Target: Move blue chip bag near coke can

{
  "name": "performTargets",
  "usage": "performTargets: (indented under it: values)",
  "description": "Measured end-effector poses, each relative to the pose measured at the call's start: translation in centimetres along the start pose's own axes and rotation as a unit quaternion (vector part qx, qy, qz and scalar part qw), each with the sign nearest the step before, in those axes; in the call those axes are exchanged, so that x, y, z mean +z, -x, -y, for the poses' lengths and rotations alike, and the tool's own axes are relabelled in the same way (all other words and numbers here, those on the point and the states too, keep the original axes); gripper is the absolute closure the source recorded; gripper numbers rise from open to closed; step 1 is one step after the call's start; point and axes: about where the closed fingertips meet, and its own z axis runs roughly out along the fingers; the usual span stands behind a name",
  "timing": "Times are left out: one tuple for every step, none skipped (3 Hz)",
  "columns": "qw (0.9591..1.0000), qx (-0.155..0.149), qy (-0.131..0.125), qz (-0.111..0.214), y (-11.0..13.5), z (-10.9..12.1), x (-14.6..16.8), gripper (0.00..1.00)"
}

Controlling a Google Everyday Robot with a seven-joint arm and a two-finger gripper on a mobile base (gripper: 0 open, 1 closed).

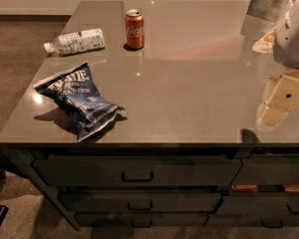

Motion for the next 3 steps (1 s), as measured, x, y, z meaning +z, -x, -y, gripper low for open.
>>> performTargets:
  values:
    - [1.0000,0.000,0.000,0.000,0.0,0.0,0.0,0.00]
    - [0.9995,0.000,0.016,0.026,1.6,0.0,0.2,0.00]
    - [0.9960,0.006,0.041,0.079,4.2,0.1,1.1,0.00]
